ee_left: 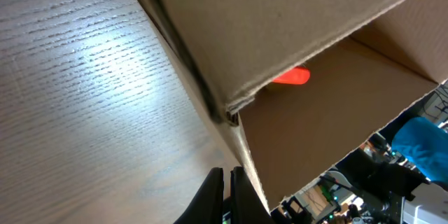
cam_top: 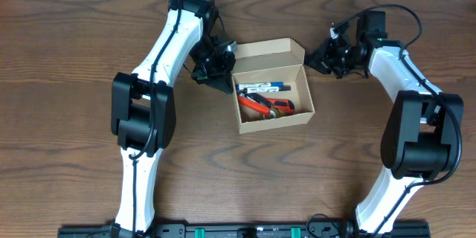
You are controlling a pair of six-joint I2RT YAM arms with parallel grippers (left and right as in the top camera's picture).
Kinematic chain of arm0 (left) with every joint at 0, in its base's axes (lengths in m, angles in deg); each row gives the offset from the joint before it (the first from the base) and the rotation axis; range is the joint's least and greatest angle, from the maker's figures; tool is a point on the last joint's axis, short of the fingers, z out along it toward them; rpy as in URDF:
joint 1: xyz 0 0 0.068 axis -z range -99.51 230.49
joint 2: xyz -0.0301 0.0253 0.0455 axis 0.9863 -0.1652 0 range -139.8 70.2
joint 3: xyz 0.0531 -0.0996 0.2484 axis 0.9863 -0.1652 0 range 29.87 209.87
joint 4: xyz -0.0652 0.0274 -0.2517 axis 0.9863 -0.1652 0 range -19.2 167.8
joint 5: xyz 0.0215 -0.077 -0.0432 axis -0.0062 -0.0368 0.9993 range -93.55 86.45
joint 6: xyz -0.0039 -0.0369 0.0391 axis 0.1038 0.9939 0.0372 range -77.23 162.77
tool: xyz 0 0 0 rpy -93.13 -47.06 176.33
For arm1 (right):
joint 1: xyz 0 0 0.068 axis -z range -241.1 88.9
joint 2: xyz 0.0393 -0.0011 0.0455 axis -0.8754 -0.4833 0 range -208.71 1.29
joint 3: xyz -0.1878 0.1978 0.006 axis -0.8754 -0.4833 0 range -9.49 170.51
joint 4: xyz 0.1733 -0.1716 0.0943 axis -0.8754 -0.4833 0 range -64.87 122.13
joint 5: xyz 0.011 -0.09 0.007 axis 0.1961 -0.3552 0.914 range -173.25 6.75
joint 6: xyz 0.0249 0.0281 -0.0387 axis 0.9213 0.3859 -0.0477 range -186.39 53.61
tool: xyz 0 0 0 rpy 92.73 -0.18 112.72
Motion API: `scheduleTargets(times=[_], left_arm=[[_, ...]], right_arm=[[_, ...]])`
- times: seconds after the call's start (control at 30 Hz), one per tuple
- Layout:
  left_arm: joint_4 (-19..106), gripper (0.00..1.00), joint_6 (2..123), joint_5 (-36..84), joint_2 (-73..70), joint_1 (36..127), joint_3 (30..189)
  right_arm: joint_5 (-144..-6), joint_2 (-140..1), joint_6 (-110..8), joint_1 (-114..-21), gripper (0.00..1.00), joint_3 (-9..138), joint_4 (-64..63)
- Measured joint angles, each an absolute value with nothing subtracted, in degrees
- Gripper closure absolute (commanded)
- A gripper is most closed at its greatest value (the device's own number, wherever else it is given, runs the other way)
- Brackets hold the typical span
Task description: Pack container
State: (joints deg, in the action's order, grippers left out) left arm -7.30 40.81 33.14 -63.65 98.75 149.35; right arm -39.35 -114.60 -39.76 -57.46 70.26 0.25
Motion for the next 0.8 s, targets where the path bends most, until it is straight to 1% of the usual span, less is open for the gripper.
scheduleTargets(times=[0.07,0.13,0.17,0.27,0.3,0.33,0.37,0.43,0.5,0.57,0.6,0.67,0.73,0.77,0.8], left_arm=[[-7.3,0.94,40.8,32.4,-63.7,98.7,149.4],[-7.1,0.94,40.8,31.7,-63.6,98.4,149.4],[-6.9,0.94,40.8,31.2,-63.6,98.2,149.4],[-6.1,0.94,40.8,29.9,-63.6,97.1,149.4],[-5.7,0.94,40.9,29.2,-63.7,96.5,149.4],[-5.4,0.93,40.9,28.8,-63.7,95.9,149.4],[-4.9,0.91,40.9,28.2,-63.6,95.1,149.4],[-4.4,0.83,40.9,27.6,-63.6,93.9,149.4],[-3.7,0.8,41.0,27.2,-63.6,92.5,149.4],[-2.8,0.79,41.0,26.9,-63.7,91.6,149.4],[-2.6,0.79,41.1,26.6,-63.6,91.2,149.4],[-2.5,0.84,41.2,26.4,-63.6,91.0,149.4],[-2.1,0.84,41.4,26.2,-63.7,91.3,149.4],[-1.8,0.85,41.4,26.2,-63.6,91.5,149.4],[-1.4,0.86,41.6,26.2,-63.6,91.7,149.4]], right_arm=[[-39.3,-114.6,-39.4,-57.1,0.65,70.3,-0.6],[-39.1,-114.6,-39.8,-56.4,0.63,70.3,-2.2],[-39.0,-114.6,-40.0,-55.9,0.6,70.3,-3.3],[-39.8,-114.6,-41.0,-54.5,0.58,70.3,-7.1],[-40.3,-114.6,-41.3,-54.3,0.55,70.4,-8.1],[-40.9,-114.6,-41.5,-54.0,0.5,70.4,-8.9],[-41.3,-114.6,-41.8,-54.0,0.49,70.5,-9.4],[-41.8,-114.8,-42.5,-53.9,0.42,71.0,-10.0],[-42.1,-115.0,-43.0,-53.9,0.43,71.7,-10.0],[-42.2,-115.2,-43.1,-53.9,0.5,72.5,-10.0],[-42.2,-115.3,-43.4,-53.9,0.51,73.0,-10.1],[-42.4,-115.4,-43.2,-53.9,0.51,73.8,-10.3],[-42.4,-115.4,-43.2,-53.9,0.49,74.6,-10.3],[-42.4,-115.4,-43.1,-53.9,0.49,74.8,-10.4],[-42.4,-115.4,-43.2,-53.9,0.53,75.1,-10.4]])
